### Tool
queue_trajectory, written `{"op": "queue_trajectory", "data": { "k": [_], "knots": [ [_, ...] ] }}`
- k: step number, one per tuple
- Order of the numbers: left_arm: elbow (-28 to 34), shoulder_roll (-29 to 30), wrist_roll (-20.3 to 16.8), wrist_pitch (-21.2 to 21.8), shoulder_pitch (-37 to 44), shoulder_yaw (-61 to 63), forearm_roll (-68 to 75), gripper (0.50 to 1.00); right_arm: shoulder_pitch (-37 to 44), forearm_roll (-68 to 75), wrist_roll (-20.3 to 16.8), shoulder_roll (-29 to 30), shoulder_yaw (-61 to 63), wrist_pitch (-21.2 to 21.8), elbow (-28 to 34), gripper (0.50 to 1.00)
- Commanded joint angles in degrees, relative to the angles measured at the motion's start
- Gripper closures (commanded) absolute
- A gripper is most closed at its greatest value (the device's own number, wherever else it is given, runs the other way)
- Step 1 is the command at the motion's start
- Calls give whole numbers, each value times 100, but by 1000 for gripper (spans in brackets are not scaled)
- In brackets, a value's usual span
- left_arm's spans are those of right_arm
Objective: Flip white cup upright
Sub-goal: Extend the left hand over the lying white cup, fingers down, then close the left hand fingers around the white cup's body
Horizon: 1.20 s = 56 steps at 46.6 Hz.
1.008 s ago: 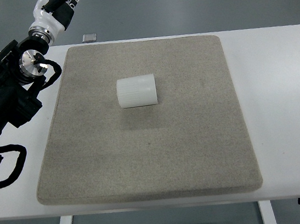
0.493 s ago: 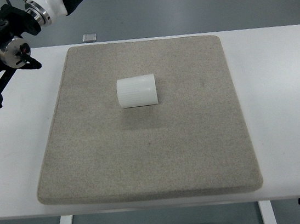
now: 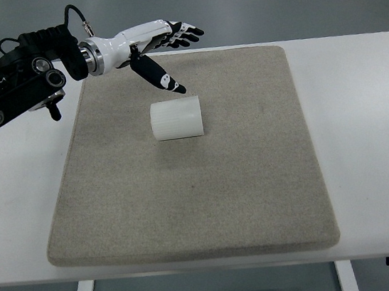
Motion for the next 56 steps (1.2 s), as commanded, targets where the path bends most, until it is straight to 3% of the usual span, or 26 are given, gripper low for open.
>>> {"op": "queue_trajectory", "data": {
  "k": [1,7,14,26,56],
  "knots": [
    [-57,-20,373,-113,-38,22,278,508,0,0,0,0,0,0,0,548],
    [-57,-37,919,-420,-161,31,384,506,0,0,0,0,0,0,9,548],
    [-48,-46,1191,-878,-231,31,524,506,0,0,0,0,0,0,0,548],
    [-40,-178,1359,-1221,-223,31,858,506,0,0,0,0,0,0,0,548],
    [470,-766,1499,-1238,-240,453,867,506,0,0,0,0,0,0,0,548]
  ]
}}
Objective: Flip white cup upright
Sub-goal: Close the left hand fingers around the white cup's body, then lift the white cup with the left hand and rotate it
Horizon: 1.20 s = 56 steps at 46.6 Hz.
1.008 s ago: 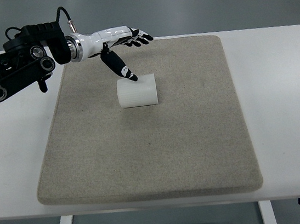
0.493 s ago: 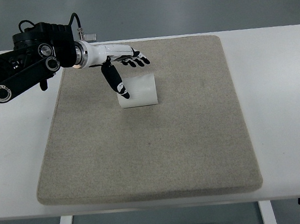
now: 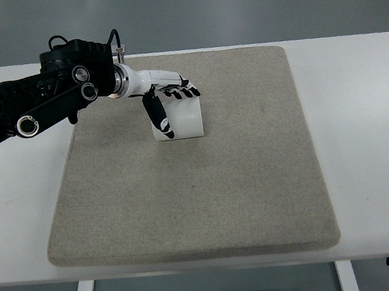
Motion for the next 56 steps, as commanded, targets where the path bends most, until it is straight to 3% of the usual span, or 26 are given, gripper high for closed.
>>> {"op": "queue_trajectory", "data": {
  "k": [1,25,29,38,42,47,56],
  "knots": [
    [94,-80,5,3,-4,20,1,506,0,0,0,0,0,0,0,548],
    [297,-344,-4,3,-13,204,27,531,0,0,0,0,0,0,0,548],
    [297,-344,-4,21,-13,196,168,581,0,0,0,0,0,0,0,548],
    [288,-344,-12,21,-22,196,326,763,0,0,0,0,0,0,0,548],
    [288,-344,-12,30,-39,169,309,810,0,0,0,0,0,0,0,548],
    [297,-335,-21,38,-92,134,300,1000,0,0,0,0,0,0,0,548],
    [305,-318,-21,56,-110,64,230,1000,0,0,0,0,0,0,8,548]
  ]
}}
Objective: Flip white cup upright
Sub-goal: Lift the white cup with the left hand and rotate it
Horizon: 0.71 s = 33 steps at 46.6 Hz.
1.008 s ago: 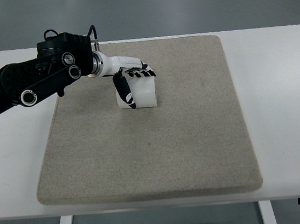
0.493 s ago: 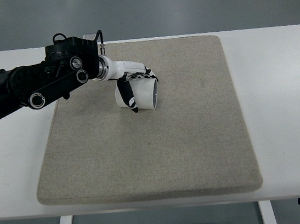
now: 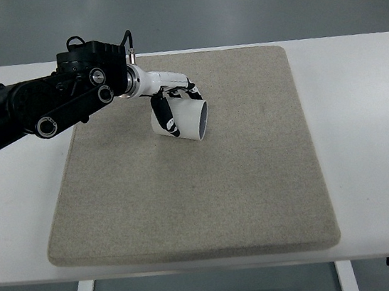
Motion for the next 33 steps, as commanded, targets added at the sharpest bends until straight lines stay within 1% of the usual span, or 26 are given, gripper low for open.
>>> {"op": "queue_trajectory", "data": {
  "k": [1,15,21,25,33],
  "knots": [
    [9,2,0,7,0,-48,-52,1000,0,0,0,0,0,0,-2,548],
    [175,37,-9,15,44,-504,-122,1000,0,0,0,0,0,0,-2,548],
    [342,37,-44,-11,88,-847,-482,1000,0,0,0,0,0,0,7,548],
    [465,46,-123,-37,96,-892,-930,1000,0,0,0,0,0,0,-2,548],
    [518,64,-465,-46,210,-918,-1677,1000,0,0,0,0,0,0,-2,548]
  ]
}}
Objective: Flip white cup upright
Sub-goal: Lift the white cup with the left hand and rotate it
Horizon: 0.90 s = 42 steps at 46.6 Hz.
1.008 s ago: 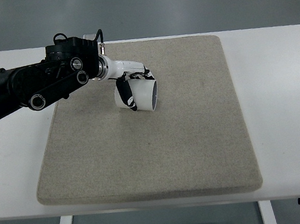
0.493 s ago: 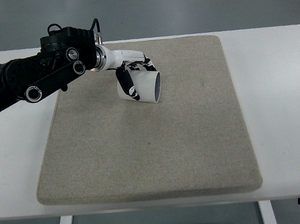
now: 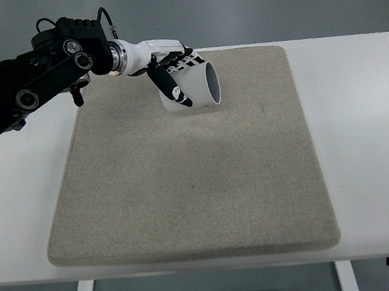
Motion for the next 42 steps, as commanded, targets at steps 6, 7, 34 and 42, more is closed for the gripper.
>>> {"op": "queue_trajectory", "data": {
  "k": [6,7,34,42],
  "knots": [
    [194,4,-387,-1,150,-29,-841,1000,0,0,0,0,0,0,0,548],
    [229,4,-448,-1,194,-29,-929,1000,0,0,0,0,0,0,0,548],
    [774,-66,-1494,-54,1424,-1399,-1879,1000,0,0,0,0,0,0,0,548],
    [704,-92,-1916,-45,1828,-1961,-1905,1000,0,0,0,0,0,0,0,548]
  ]
}}
